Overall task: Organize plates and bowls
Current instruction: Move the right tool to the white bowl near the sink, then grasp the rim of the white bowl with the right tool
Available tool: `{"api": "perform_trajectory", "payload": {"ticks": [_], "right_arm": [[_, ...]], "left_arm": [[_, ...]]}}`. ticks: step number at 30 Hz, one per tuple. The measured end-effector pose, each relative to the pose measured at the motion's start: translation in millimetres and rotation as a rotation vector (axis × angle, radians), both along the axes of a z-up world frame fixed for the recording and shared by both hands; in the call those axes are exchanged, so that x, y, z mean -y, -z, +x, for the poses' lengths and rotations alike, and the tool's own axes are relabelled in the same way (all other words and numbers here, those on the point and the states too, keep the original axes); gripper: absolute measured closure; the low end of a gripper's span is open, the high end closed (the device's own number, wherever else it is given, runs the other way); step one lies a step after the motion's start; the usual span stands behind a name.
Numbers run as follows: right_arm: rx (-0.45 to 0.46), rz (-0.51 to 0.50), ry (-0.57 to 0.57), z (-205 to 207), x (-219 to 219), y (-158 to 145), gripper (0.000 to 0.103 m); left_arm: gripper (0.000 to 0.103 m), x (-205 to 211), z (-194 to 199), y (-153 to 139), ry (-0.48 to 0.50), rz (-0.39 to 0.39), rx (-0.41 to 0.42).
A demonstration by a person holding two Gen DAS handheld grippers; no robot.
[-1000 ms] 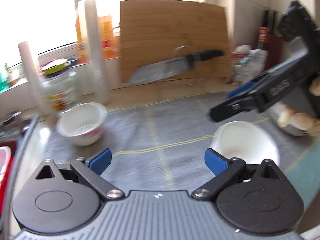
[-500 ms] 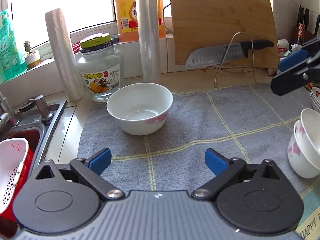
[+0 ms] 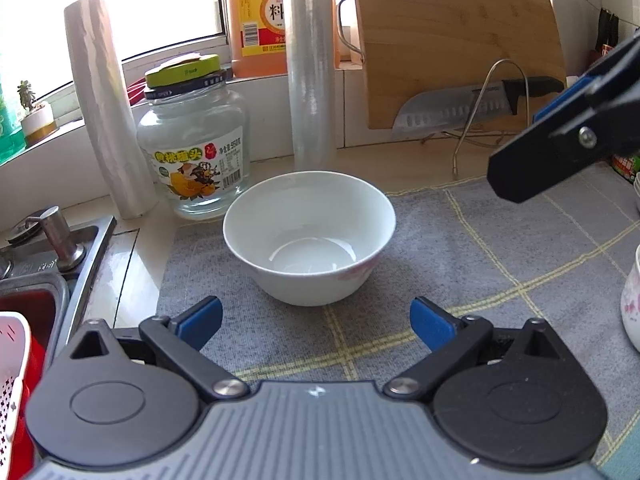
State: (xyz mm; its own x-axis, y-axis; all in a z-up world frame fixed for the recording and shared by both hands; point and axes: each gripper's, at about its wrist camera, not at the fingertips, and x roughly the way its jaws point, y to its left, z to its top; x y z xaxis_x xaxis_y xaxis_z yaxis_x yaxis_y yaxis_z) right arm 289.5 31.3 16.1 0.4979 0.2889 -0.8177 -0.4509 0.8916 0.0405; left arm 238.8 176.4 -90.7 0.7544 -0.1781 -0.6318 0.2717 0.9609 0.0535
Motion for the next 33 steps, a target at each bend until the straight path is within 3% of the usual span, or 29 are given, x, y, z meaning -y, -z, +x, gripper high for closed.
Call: {"api": "perform_trajectory", "payload": {"ticks": [9, 22, 33], "right_arm": [[-0.044, 0.001, -0.011, 26, -14, 18, 0.000], [-0.138, 0.016, -0.075, 63, -38, 53, 0.000], [-0.156, 0.045, -0.138, 78, -49, 66, 0.000]], "left_arm": [[0.003, -7, 23, 22, 0.036, -0.059, -0.089], [0.000, -7, 29, 29, 0.041, -0.048, -0.038], [0.000, -6, 40, 27, 0.002, -0.047, -0.041]]}}
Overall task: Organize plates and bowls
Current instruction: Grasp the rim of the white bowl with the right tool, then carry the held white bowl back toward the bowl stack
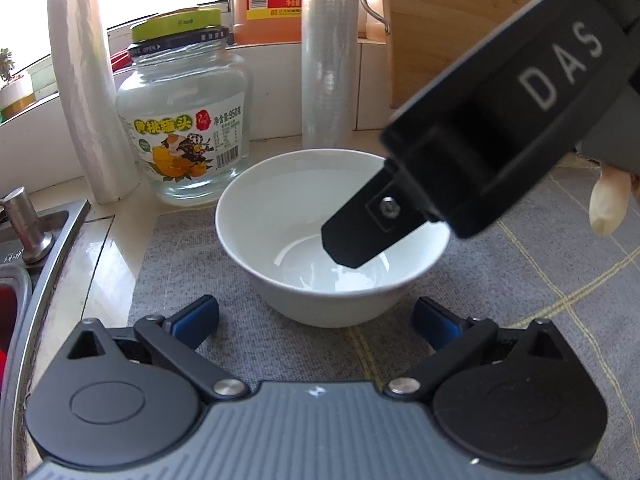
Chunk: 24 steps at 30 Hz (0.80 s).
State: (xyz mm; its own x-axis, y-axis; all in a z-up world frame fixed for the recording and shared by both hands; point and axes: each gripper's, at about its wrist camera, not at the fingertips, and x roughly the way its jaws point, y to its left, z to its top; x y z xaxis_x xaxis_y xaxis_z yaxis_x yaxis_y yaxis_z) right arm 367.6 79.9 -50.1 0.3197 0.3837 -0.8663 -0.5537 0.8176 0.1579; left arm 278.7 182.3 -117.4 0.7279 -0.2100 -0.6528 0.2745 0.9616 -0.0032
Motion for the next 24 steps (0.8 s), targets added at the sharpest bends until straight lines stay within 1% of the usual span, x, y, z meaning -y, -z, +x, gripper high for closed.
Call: {"api": "perform_trajectory", "payload": {"ticks": [10, 15, 17, 20, 24], "right_arm": [[-0.021, 0.020, 0.012, 6, 3, 8, 0.000], [-0.018, 0.030, 0.002, 6, 2, 7, 0.000], [-0.018, 0.037, -0.005, 8, 1, 7, 0.000], [-0.020, 0.047, -0.018, 9, 0, 6, 0.000], [-0.024, 0.060, -0.032, 12, -2, 7, 0.000]], "left_arm": [[0.000, -2, 12, -3, 0.001, 0.006, -0.028], [0.000, -2, 13, -1, -0.009, 0.007, -0.011], [0.001, -3, 12, -1, -0.002, 0.000, -0.009], [0.001, -9, 10, -4, 0.016, -0.047, 0.003], [0.003, -9, 10, -6, 0.044, -0.028, 0.009]]}}
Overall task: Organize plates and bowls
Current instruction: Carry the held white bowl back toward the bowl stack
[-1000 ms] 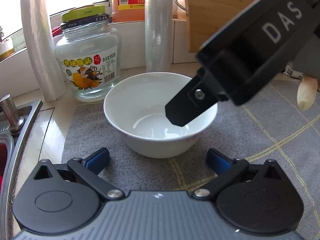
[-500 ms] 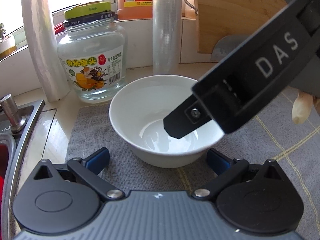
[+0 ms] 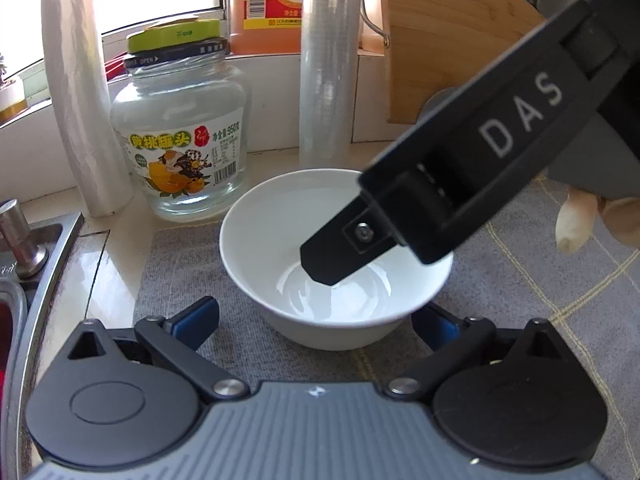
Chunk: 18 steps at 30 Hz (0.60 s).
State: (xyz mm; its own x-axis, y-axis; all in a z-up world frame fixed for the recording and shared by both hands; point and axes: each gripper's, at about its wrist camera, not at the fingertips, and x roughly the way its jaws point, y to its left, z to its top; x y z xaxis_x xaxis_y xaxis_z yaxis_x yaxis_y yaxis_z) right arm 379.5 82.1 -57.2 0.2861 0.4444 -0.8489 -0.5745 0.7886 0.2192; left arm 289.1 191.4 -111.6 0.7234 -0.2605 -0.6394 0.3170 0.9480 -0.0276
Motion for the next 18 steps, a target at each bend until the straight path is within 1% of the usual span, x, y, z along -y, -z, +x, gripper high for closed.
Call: {"api": "perform_trajectory", "payload": {"ticks": [2, 5, 9, 18], "right_arm": [[0.002, 0.001, 0.001, 2, -1, 1, 0.001], [-0.005, 0.007, -0.004, 4, -3, 2, 0.003], [-0.006, 0.011, -0.011, 5, -5, 3, 0.003], [-0.011, 0.034, -0.020, 6, -6, 4, 0.012]], "left_arm": [[0.003, 1, -2, -2, 0.024, -0.010, 0.003], [0.003, 3, -6, -5, 0.050, 0.004, 0.022], [0.008, 1, -9, -9, 0.065, 0.015, 0.046], [0.011, 2, -11, -11, 0.081, 0.037, 0.078]]}}
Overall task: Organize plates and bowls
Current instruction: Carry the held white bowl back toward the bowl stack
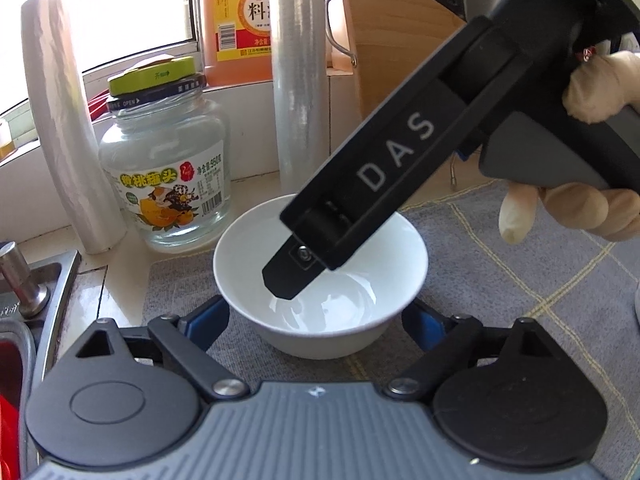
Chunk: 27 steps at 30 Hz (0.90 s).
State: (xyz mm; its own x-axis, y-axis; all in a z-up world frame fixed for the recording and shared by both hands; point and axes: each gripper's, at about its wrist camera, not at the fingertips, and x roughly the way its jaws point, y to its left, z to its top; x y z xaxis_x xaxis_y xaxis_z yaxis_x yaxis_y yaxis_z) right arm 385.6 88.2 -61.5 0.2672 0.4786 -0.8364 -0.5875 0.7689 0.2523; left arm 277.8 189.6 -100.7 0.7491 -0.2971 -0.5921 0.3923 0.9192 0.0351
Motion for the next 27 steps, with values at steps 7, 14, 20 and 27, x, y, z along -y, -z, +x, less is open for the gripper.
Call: {"api": "perform_trajectory", "payload": {"ticks": [7, 14, 20, 27], "right_arm": [[-0.011, 0.018, 0.003, 2.5, 0.9, 1.4, 0.017], [-0.013, 0.016, -0.005, 0.8, -1.3, -1.1, 0.020], [-0.017, 0.013, 0.004, -0.1, -1.8, -1.7, 0.020], [-0.010, 0.009, 0.005, -4.8, -1.0, -7.1, 0.020]], "left_arm": [[0.011, -0.2, -1.6, -2.4, 0.013, 0.005, 0.012], [0.011, -0.6, -2.1, -4.3, 0.017, -0.003, 0.020], [0.011, -0.7, -2.1, -4.0, 0.022, -0.002, 0.020], [0.011, 0.1, -5.8, -6.5, 0.030, 0.000, 0.020]]}}
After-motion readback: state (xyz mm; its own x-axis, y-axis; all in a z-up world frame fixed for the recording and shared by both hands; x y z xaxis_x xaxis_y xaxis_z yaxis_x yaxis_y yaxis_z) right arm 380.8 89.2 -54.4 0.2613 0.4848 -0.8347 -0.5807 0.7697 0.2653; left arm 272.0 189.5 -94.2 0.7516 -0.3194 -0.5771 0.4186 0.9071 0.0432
